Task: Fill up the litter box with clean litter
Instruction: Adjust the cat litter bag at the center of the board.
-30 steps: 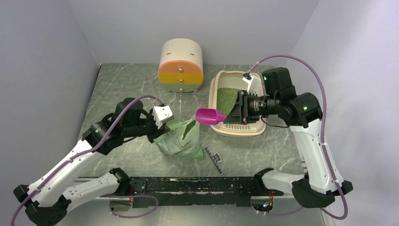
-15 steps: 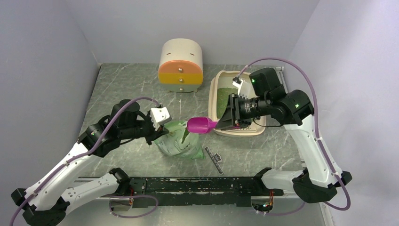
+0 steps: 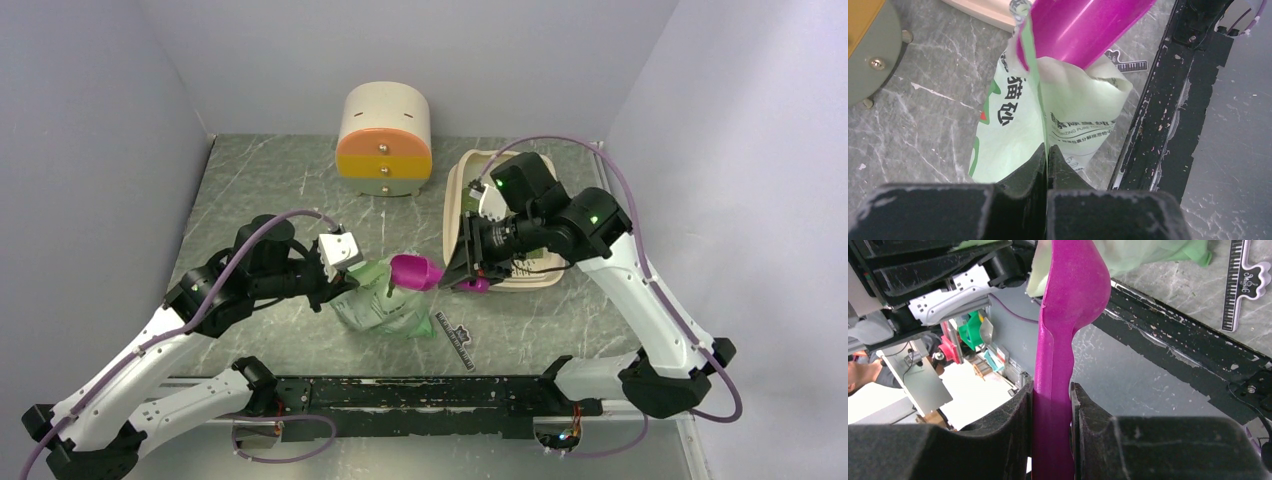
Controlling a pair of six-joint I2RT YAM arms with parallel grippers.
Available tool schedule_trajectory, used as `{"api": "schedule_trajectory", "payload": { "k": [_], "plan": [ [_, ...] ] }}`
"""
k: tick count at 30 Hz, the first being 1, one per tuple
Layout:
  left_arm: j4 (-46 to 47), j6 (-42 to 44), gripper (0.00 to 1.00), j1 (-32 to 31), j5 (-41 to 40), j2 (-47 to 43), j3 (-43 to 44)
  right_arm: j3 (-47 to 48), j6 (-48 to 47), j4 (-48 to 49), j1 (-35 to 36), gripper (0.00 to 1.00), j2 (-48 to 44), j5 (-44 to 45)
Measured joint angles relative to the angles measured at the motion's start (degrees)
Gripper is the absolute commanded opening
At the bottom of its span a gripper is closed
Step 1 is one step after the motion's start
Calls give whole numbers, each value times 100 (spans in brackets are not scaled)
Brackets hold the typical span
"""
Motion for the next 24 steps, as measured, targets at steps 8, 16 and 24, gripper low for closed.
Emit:
{"api": "schedule_trajectory", "payload": {
  "k": [8, 16, 24],
  "plan": [
    [66, 28, 5, 0, 22, -39, 0, 424, 133, -72, 273, 0, 433, 306],
    [260, 105, 5, 0, 2, 92, -4, 120, 9, -90, 387, 0, 511, 378],
    [960, 205, 5, 0, -87, 892, 15, 328, -74, 68, 295, 0, 960, 1694]
  ]
}}
